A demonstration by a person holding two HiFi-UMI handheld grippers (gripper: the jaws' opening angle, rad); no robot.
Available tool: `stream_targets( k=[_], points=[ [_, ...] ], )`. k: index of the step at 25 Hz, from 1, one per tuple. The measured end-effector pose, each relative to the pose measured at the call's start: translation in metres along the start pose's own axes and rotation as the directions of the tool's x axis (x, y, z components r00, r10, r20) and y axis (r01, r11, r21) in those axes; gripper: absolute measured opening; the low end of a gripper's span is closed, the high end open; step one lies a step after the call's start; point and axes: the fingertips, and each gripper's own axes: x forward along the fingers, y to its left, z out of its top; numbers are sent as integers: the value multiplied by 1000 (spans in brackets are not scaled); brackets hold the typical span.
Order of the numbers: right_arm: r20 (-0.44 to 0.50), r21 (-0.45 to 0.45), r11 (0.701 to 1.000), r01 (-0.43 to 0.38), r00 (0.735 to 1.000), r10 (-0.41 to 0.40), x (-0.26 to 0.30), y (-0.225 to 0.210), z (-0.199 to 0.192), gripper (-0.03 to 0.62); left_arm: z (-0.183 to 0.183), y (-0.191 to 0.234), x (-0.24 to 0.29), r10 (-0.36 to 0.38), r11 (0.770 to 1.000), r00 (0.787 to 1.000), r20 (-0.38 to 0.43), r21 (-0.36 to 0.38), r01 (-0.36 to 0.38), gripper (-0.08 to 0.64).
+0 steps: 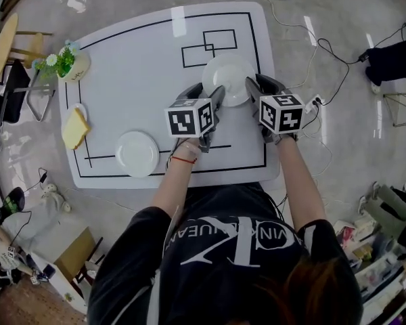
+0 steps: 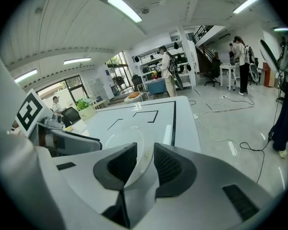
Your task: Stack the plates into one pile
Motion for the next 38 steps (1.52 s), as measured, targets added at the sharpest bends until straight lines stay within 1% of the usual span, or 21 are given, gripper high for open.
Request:
stream_targets(
  k=[3, 7, 8, 10, 12, 14, 17, 21, 29, 38],
  points=[
    [19, -5, 999, -31, 999, 31, -10, 11, -3, 110, -1, -1, -14, 34, 999, 999, 30, 2, -34, 259],
    [30, -13, 998, -66, 997, 66, -27, 26, -10, 110, -10, -7, -37, 66, 998, 996, 64, -18, -65, 245],
    [35, -22, 997, -70, 997, 71, -31, 30, -12, 110, -14, -8, -43, 80, 997, 994, 71, -21, -78, 238],
    [53, -36, 997, -75, 996, 77, -40, 37, -14, 105, -20, -8, -55, 111, 994, 990, 89, -24, -109, 198],
    [71, -38, 996, -86, 993, 89, -47, 45, -17, 98, -26, -7, -65, 141, 990, 984, 105, -26, -139, 181],
    [83, -46, 994, -101, 991, 105, -55, 53, -19, 98, -33, -8, -74, 163, 987, 980, 118, -27, -161, 181],
    [97, -68, 990, -120, 987, 126, -67, 63, -20, 98, -41, -13, -85, 174, 985, 976, 132, -23, -172, 181],
    [111, -83, 986, -148, 981, 156, -75, 80, -21, 98, -53, -14, -107, 193, 981, 969, 155, -50, -187, 183],
    [101, -142, 965, -221, 967, 236, -88, 120, -30, 98, -69, -8, -151, 253, 966, 942, 222, -103, -235, 183],
    [57, -204, 925, -320, 940, 338, -93, 171, -49, 98, -101, 9, -199, 341, 935, 902, 266, -195, -296, 183]
  ],
)
